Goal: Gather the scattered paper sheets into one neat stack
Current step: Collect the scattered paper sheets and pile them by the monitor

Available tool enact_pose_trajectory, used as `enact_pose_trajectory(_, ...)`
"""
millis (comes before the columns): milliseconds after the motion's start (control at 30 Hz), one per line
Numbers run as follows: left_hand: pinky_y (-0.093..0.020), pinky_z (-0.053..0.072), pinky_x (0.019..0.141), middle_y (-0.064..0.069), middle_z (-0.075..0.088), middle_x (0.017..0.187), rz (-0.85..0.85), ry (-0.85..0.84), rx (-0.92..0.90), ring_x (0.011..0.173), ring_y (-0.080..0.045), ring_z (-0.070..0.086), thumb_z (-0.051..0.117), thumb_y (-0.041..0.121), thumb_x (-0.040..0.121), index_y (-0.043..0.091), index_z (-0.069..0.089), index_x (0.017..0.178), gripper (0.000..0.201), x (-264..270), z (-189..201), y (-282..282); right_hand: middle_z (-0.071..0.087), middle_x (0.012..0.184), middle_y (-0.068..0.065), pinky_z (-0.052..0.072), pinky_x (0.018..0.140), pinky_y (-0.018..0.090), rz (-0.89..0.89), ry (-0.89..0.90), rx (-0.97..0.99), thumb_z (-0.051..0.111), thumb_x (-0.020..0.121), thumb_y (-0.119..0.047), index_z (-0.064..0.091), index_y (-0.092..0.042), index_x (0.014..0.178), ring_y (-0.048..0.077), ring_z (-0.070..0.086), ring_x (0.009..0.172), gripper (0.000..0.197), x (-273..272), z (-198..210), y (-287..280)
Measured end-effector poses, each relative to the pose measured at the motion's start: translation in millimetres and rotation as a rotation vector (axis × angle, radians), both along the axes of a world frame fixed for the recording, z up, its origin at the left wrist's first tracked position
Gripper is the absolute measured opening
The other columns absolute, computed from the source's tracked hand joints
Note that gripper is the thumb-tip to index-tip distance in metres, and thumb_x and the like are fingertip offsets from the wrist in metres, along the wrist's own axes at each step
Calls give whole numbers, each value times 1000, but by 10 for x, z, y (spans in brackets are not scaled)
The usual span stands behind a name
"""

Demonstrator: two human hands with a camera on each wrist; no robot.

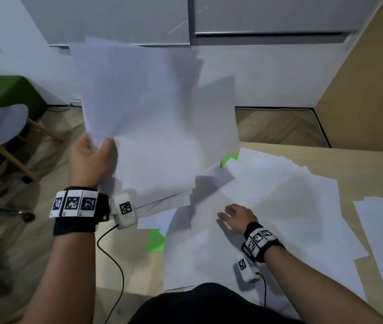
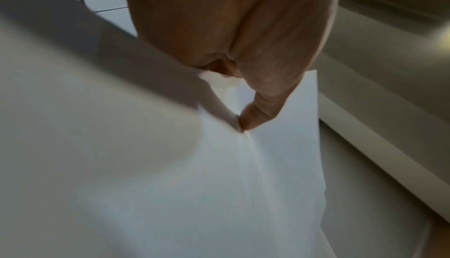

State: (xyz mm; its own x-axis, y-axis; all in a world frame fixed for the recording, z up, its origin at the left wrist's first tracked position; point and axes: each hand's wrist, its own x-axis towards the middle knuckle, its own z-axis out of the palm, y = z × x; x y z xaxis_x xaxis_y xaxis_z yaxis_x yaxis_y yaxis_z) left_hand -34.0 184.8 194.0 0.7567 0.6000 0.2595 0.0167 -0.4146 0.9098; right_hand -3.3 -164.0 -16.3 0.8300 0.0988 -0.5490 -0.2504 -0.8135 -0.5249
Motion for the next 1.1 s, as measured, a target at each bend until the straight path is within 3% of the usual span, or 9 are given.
enact_pose_trajectory(233,-25,48,63,6,70,76,26,32,-370,70,-12,60,64,11,83,13,70,89,9,50,-530,-146,58,136,-5,39,110,41,-242,11,446,49,61,-93,57,-29,129,17,55,123,94,-32,71,30)
enact_pose_trajectory(367,-26,52,57,-2,75,84,-37,341,-420,69,-19,66,64,16,80,8,70,102,24,-84,-1188,-434,71,102,8,50,89,37,-599,-38,743,42,47,-102,65,-9,110,23,66,93,115,-31,102,53)
enact_pose_trajectory(433,-38,56,65,-8,76,88,-120,518,-423,74,-25,68,64,20,71,12,70,98,29,-183,-1540,-555,65,105,3,45,91,32,-646,-77,716,47,69,-89,61,-7,114,20,61,100,94,-44,168,55)
enact_pose_trajectory(500,-44,56,76,-12,74,91,-188,688,-425,79,-29,69,65,24,66,13,68,88,25,-259,-1993,-567,60,115,0,39,96,26,-687,-183,663,59,95,-43,55,-14,123,20,57,117,40,-52,184,46)
enact_pose_trajectory(600,-44,56,80,-11,71,94,-186,857,-391,83,-30,66,67,32,60,12,66,92,38,-377,-2406,-622,67,107,6,45,88,27,-810,-155,598,67,91,-19,62,-14,106,27,64,107,17,-60,100,-74)
enact_pose_trajectory(700,-29,41,63,-11,62,87,-145,923,-313,73,-26,54,62,16,80,0,63,95,21,-508,-2260,-735,70,103,8,49,73,28,-905,-78,567,71,87,-23,66,-9,100,25,64,88,20,-44,78,-299)
enact_pose_trajectory(800,-34,47,69,-15,65,89,-174,958,-306,84,-34,59,61,14,78,-1,64,93,21,-552,-2278,-682,69,101,4,47,50,22,-907,-67,545,72,86,-23,67,-11,107,25,64,88,25,1,128,-512)
enact_pose_trajectory(933,-42,51,86,-20,62,122,-178,959,-374,105,-37,61,66,33,51,2,56,115,71,-499,-2689,-534,70,106,8,48,72,25,-724,-6,477,75,84,-16,70,-5,103,22,65,88,22,25,85,-583)
enact_pose_trajectory(1100,-37,37,109,-6,47,147,-219,933,-385,133,-29,47,75,63,71,11,42,146,97,-456,-2341,-797,68,113,7,44,80,24,-510,69,442,72,88,-21,65,-3,119,19,62,92,36,-72,23,-114)
